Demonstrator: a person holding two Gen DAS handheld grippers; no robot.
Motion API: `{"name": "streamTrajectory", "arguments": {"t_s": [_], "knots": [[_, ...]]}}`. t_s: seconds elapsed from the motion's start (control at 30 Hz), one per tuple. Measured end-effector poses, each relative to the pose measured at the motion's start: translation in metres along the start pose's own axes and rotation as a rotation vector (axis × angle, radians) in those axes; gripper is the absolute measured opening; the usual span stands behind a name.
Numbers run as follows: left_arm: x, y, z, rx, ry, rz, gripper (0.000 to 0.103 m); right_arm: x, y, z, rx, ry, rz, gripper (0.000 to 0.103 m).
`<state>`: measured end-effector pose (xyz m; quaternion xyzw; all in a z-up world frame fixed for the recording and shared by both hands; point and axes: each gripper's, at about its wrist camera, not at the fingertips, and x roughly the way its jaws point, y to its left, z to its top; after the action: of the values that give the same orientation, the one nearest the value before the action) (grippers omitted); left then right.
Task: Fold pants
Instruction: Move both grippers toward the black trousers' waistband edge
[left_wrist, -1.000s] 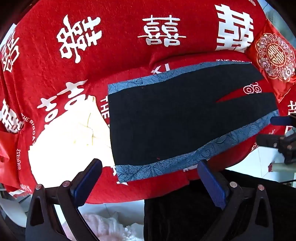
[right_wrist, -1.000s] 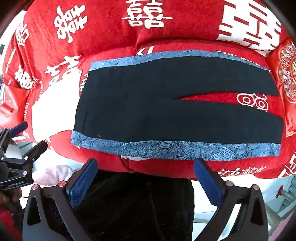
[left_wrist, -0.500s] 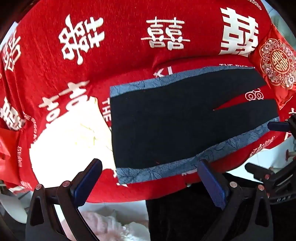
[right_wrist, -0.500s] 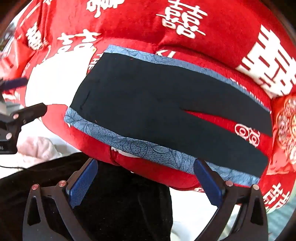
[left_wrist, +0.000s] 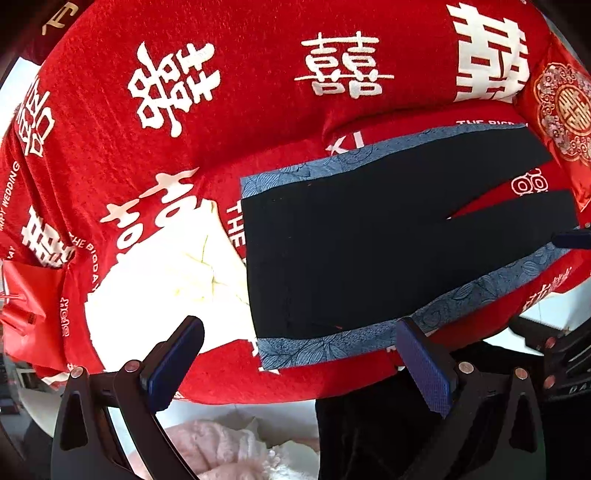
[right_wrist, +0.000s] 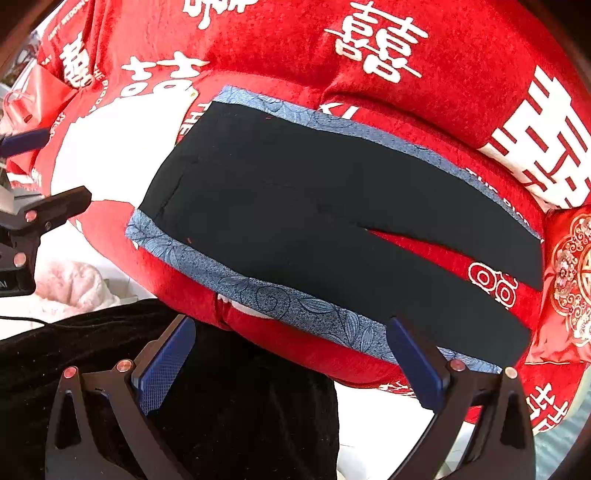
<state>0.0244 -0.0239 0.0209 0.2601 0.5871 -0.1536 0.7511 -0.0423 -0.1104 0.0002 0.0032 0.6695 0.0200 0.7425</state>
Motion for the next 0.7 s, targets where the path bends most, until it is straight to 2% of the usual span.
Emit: {"name": "streamTrajectory", "arguments": {"t_s": [0.37,0.7], "knots": [[0.002,-0.012,0.001,0.039,0.019,0.032,0.103,0.004,-0.028,0.006,0.081,0.006,0.034,0.103],[0.001,-0.02,0.001,-0.017,0.026,0.035,0.103,0.003,-0.055,-0.001,0.129,-0.002,0.067,0.103]]}}
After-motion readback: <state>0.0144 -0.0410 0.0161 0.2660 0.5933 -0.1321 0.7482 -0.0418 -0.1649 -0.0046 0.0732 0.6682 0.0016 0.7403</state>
